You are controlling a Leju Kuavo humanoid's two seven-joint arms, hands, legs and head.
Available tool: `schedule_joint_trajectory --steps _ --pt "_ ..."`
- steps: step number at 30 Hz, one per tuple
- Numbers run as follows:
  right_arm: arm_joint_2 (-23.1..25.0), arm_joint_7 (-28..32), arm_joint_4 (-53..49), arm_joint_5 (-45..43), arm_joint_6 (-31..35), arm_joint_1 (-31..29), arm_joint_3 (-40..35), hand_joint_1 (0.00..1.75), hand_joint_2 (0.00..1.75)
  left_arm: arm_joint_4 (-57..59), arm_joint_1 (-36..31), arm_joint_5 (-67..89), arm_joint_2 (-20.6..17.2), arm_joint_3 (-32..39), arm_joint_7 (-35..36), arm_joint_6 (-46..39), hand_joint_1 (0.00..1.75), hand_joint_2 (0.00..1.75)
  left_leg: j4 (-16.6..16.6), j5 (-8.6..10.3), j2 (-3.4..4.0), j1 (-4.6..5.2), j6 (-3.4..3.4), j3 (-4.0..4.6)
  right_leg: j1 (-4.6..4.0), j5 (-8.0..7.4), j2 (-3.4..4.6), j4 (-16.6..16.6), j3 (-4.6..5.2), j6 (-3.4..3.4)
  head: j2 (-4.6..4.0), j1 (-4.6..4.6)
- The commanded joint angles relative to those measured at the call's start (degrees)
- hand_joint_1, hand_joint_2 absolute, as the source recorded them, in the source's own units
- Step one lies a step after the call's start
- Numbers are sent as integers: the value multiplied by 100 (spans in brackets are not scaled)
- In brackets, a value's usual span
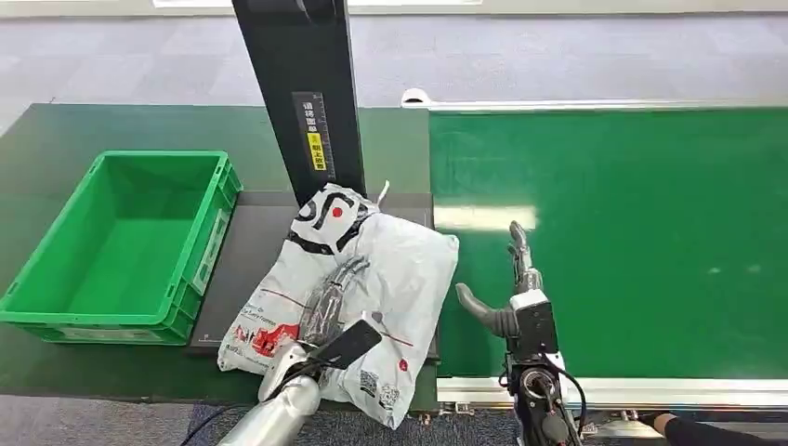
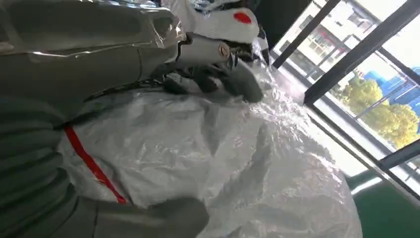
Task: Moved the parcel from conveyor to table for the left to box.
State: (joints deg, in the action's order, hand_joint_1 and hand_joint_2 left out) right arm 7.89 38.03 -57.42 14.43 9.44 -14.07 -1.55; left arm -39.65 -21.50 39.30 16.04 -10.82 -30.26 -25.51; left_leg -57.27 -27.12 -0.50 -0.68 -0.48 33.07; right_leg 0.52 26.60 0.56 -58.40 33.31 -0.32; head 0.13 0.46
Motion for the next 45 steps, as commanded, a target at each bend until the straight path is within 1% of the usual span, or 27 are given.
schedule_joint_trajectory --steps 1,5,7,8,10,12,17,19,20,21,23,24,25,29,31,33,34,35,36,37,39,40,41,42,43,44,45 --pt "87 -204 778 292 24 -199 586 0 175 480 -84 -227 70 530 -529 -282 175 175 13 9 9 0 2 -1 -1 -11 0 14 1 2 0 0" --pt "123 -212 997 443 -63 -281 623 0 175 143 25 -544 140 661 -974 -372 175 175 10 4 10 1 1 -5 -1 -5 2 10 -1 2 0 0" --pt "153 -159 1097 520 -87 -330 644 0 175 -710 323 -1115 -10 184 -974 -486 175 175 11 2 16 0 2 -5 -2 -6 8 12 0 2 0 0" --pt "153 -159 1097 520 -87 -330 644 0 175 -710 323 -1115 -10 184 -974 -486 175 175 5 -1 20 0 1 -1 -2 -5 13 6 5 1 0 0" --pt "195 -125 1153 571 -72 -371 668 0 175 -1620 580 -1907 -263 -329 -974 -761 175 175 10 2 23 0 1 3 -1 -7 13 10 11 2 0 2" --pt "200 -102 1152 577 -65 -377 687 0 175 -1889 626 -2091 -408 -525 -974 -947 175 175 3 0 20 -1 0 17 -2 -4 11 2 24 2 0 0" --pt "156 -60 1118 543 -80 -350 729 0 175 -2269 685 -2249 -539 -642 -974 -1067 175 175 7 1 12 1 1 24 -1 -3 7 6 30 1 0 0" --pt "154 -9 1143 525 -122 -339 738 0 175 -3124 868 -2583 -730 -981 -974 -1449 175 175 7 1 13 0 2 26 -1 -4 6 7 31 1 -2 -2" --pt "154 -9 1143 525 -122 -339 738 0 175 -3124 868 -2583 -730 -981 -974 -1449 175 175 6 0 16 0 1 27 -1 -4 9 6 33 1 0 2" --pt "172 10 1160 533 -130 -341 729 0 175 -3635 1023 -2409 -678 -864 -974 -1449 175 175 2 0 11 0 0 34 -1 -2 6 1 39 2 0 -2" --pt "181 16 1166 533 -140 -348 727 0 175 -3881 1078 -2311 -643 -795 -974 -1449 175 175 -2 -3 18 -2 0 36 -3 -2 12 -1 43 2 0 2" --pt "203 18 1182 545 -134 -382 713 0 175 -4272 1188 -2053 -574 -713 -974 -1449 175 175 -1 -2 13 -1 0 36 -2 -1 8 -1 42 2 0 0" --pt "205 17 1215 548 -142 -423 708 0 175 -4748 1256 -1801 -553 -742 -974 -1449 175 175 -2 -1 10 -1 0 41 -2 -1 6 -2 46 1 0 0" --pt "189 29 1274 558 -96 -472 708 0 175 -5347 1361 -1196 -562 -1083 -974 -1449 175 175 -5 -4 18 -2 1 44 -3 -1 10 -2 51 1 0 0" --pt "154 45 1255 565 -80 -440 710 0 175 -5561 1455 -198 -271 -869 -974 -1449 175 175 -3 -1 7 -2 1 46 -2 -1 3 -1 50 0 0 -2" --pt "135 57 1236 562 -113 -410 706 0 175 -5535 1394 54 -224 -778 -974 -1449 175 175 0 -2 9 0 2 40 -1 0 4 2 45 0 0 -2" --pt "136 73 1201 575 -126 -379 689 0 175 -5380 1311 970 65 -148 -974 -1449 175 175 0 -1 5 -1 2 41 -2 -1 0 2 45 0 0 0" --pt "136 73 1201 575 -126 -379 689 0 175 -5380 1311 970 65 -148 -974 -1449 175 175 3 0 7 0 3 39 -1 -2 0 5 42 0 0 0" --pt "136 76 1172 582 -140 -352 670 0 175 -5202 1107 1236 118 231 -974 -1449 175 175 1 0 9 0 1 39 -1 -2 3 2 45 1 0 0" --pt "134 74 1176 593 -162 -354 643 0 175 -4959 882 1874 267 887 -974 -1449 175 175 0 1 5 -1 0 40 -1 -2 1 0 45 1 0 2" --pt "128 73 1213 599 -200 -384 613 0 175 -4565 523 2061 90 1250 -974 -1449 175 175 3 3 8 1 0 37 -1 -4 2 1 44 2 0 0" --pt "119 77 1246 611 -222 -417 589 0 175 -4089 210 2485 93 1803 -974 -1449 175 175 1 3 8 0 -1 39 -1 -4 3 0 46 2 0 0" --pt "119 77 1246 611 -222 -417 589 0 175 -4089 210 2485 93 1803 -974 -1449 175 175 12 11 10 2 -2 31 0 -10 3 6 40 5 0 -2" --pt "116 76 1256 613 -241 -444 580 0 175 -3803 -12 2550 -44 2051 -974 -1449 175 175 8 7 11 2 -2 30 1 -6 4 3 41 5 0 2" --pt "115 77 1243 616 -261 -456 575 0 175 -3356 -279 3195 -19 2576 -773 -1449 175 175 7 7 8 4 -2 27 3 -4 1 0 39 4 0 0" --pt "114 75 1218 617 -271 -455 576 0 175 -3158 -452 3281 -94 2723 -706 -1449 175 175 12 11 11 2 -3 24 1 -8 2 4 37 6 0 -2" --pt "110 72 1165 616 -290 -445 577 0 175 -2743 -744 3342 -296 2903 -574 -1449 175 175 9 11 13 0 -4 28 -1 -9 5 1 42 7 0 4"
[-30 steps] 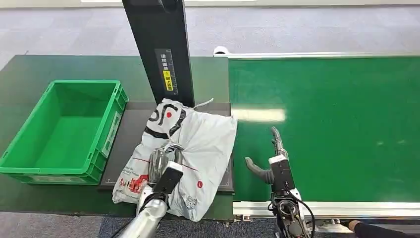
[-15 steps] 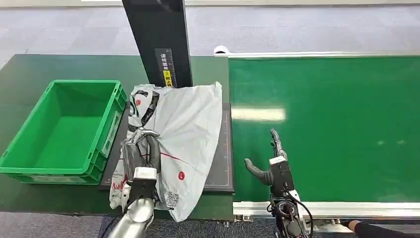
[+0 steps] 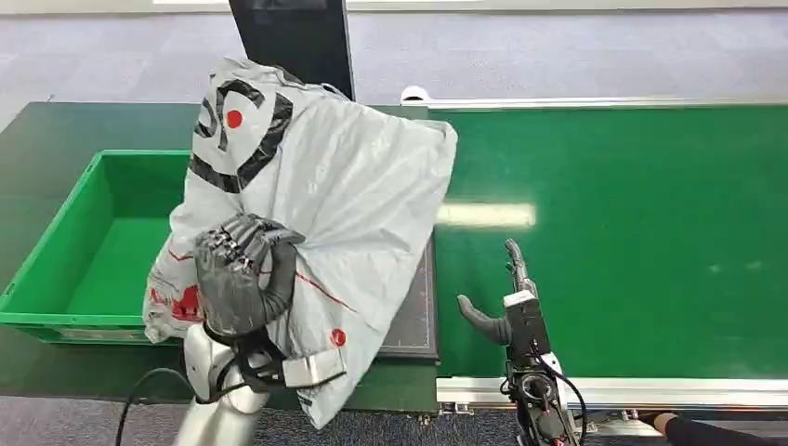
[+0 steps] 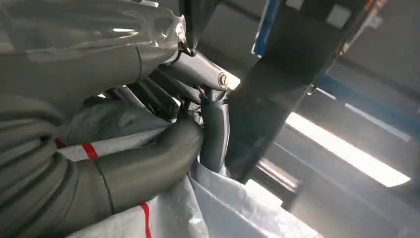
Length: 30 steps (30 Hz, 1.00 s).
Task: Moved the parcel from conveyor to table for the left to box.
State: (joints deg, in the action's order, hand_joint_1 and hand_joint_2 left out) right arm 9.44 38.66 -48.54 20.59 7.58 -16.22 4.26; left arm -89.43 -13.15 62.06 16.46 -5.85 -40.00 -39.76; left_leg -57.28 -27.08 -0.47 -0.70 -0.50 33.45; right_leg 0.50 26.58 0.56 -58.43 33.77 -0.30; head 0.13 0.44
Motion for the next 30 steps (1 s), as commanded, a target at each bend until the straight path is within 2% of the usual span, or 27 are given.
schedule_joint_trajectory --steps 1,3,4,6,7,8,10,11,15,18,20,22,25,26,27,28,29,30 --pt "-59 -13 242 21 -137 -222 -23 0 175 3016 -2001 1458 -706 2488 1102 -24 175 175 14 11 13 3 -3 -12 1 -10 3 7 -5 7 0 4" --pt "-70 -21 227 29 -159 -215 -28 0 175 3374 -2230 1292 -967 2563 1177 -24 175 175 21 20 2 2 -2 -16 0 -11 -8 10 -12 7 0 2" --pt "-78 -27 231 36 -169 -211 -30 0 175 4046 -2498 1665 -1205 2755 1960 -24 175 175 28 25 9 2 -5 -21 0 -16 -3 16 -14 9 0 2" --pt "-96 -31 234 44 -173 -205 -24 0 175 4411 -2744 1339 -1442 2966 1978 -24 175 175 14 14 12 3 -5 -17 1 -7 2 1 -9 7 0 2" --pt "-104 -29 236 48 -162 -209 -18 0 175 4805 -2890 1645 -1580 3111 2588 -24 175 175 17 14 18 2 -5 -19 0 -9 6 3 -10 8 0 4" --pt "-118 -29 224 50 -150 -195 -10 0 175 4993 -3007 1374 -1640 3245 2547 -24 175 175 12 11 19 0 -4 -16 -2 -6 5 2 -8 7 0 2" --pt "-135 -25 136 64 -111 -102 1 0 175 5349 -3190 1037 -1688 3514 2689 -24 175 175 10 10 19 1 -3 -15 -2 -4 6 -1 -6 6 0 2" --pt "-144 -34 26 70 -114 6 -5 0 175 5354 -3216 875 -1709 3586 2528 -24 175 175 6 7 18 0 -3 -14 -2 -2 7 -3 -6 5 0 0" --pt "-162 -32 -124 80 -117 197 -18 0 175 5534 -3280 743 -1733 3587 2544 25 175 175 4 8 7 -1 -3 -4 -3 1 -5 -3 1 4 0 0" --pt "-176 -45 -159 78 -126 249 -22 0 175 5669 -3329 326 -1712 3546 2300 540 175 175 1 7 3 -1 -3 3 -3 1 -8 -4 4 3 0 0" --pt "-186 -48 -163 86 -123 266 -27 0 175 5849 -3383 -251 -1657 3539 1869 1371 175 175 8 12 -3 -1 -1 1 -4 -2 -18 6 -1 3 -2 0" --pt "-177 -53 -198 97 -111 277 -29 0 175 5912 -3399 -388 -1608 3520 1809 1498 175 175 2 8 4 0 -2 6 -1 -1 -7 -2 7 3 0 0" --pt "-146 -114 -324 144 -96 324 -37 0 175 5934 -3403 -310 -1609 3421 2072 991 175 175 2 9 2 0 -2 6 -2 -1 -11 -1 7 4 0 0" --pt "-134 -137 -365 163 -103 344 -35 0 175 5954 -3411 -307 -1619 3394 2139 842 147 175 2 8 3 -1 -2 7 -2 0 -10 0 8 4 0 2" --pt "-134 -137 -365 163 -103 344 -35 0 175 5954 -3411 -307 -1619 3394 2139 842 147 175 1 7 3 -1 -3 7 -3 1 -9 -2 8 5 0 0" --pt "-122 -165 -400 189 -107 364 -36 0 175 5929 -3424 -409 -1620 3415 2129 762 30 175 5 8 0 -1 -2 3 -3 1 -15 2 4 5 -2 2" --pt "-120 -173 -400 199 -112 364 -39 0 175 5889 -3432 -608 -1584 3498 1997 844 0 175 3 7 2 -1 -3 5 -3 1 -10 0 6 4 0 0" --pt "-119 -179 -381 210 -121 359 -47 0 175 5827 -3429 -858 -1538 3592 1796 971 0 175 0 6 5 -2 -3 7 -3 0 -5 -2 10 4 0 2"
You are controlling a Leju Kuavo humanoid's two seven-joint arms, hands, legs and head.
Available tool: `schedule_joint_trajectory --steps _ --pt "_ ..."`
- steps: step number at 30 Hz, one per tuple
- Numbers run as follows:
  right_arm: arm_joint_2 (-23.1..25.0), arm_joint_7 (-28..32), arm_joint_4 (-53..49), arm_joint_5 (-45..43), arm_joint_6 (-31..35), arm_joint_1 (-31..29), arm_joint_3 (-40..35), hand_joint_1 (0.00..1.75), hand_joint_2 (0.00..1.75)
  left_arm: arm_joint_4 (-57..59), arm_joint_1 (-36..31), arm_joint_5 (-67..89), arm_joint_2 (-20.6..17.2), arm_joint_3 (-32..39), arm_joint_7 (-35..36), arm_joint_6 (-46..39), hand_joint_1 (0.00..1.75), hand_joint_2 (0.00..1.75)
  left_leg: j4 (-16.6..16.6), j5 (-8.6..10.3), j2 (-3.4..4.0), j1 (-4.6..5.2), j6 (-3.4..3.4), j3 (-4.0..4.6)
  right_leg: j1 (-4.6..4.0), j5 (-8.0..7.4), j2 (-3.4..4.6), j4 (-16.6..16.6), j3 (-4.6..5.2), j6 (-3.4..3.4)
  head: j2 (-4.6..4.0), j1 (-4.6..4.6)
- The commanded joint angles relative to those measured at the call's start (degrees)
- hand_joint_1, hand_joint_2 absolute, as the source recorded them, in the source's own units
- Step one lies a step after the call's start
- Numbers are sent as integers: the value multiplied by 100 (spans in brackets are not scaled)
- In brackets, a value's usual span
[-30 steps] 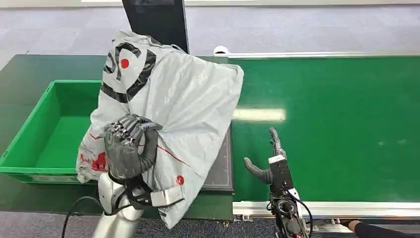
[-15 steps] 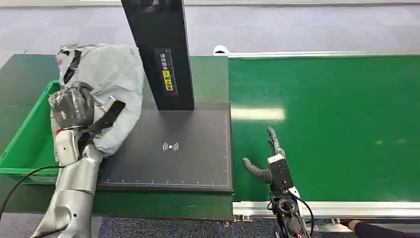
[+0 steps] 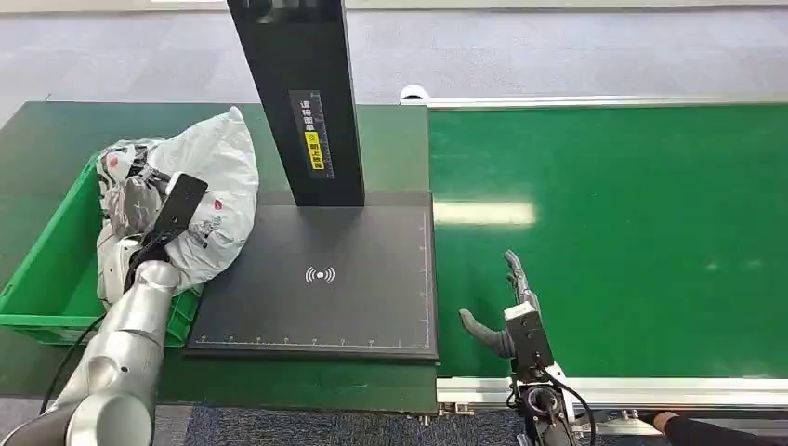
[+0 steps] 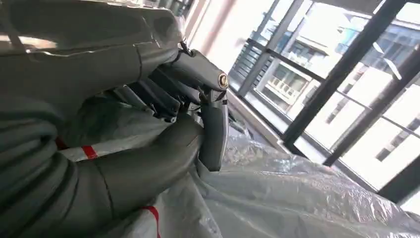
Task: Moved the parcel from conveyor to table for the left to box.
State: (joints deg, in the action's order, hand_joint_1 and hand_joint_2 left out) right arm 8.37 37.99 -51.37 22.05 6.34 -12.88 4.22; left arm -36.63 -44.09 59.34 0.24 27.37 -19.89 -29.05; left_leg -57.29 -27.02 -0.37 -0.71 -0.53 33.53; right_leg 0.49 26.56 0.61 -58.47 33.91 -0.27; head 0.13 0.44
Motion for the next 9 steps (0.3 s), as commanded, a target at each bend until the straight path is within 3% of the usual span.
schedule_joint_trajectory --steps 1,5,9 --pt "-7 -111 -68 69 -5 7 -48 0 175 440 -312 -880 142 375 -457 -22 0 175 6 1 -6 -1 2 -5 -2 2 -14 7 -9 1 0 0" --pt "11 -70 133 119 21 -121 -104 0 175 -590 34 -2044 441 519 -1837 -847 0 175 2 1 -1 -2 4 1 -4 -2 -8 7 -4 -1 0 0" --pt "1 -20 287 100 58 -210 -137 0 175 -2177 433 -2175 806 727 -2011 -1095 0 175 1 -1 8 -1 3 2 -3 -2 2 5 -1 -1 0 0"
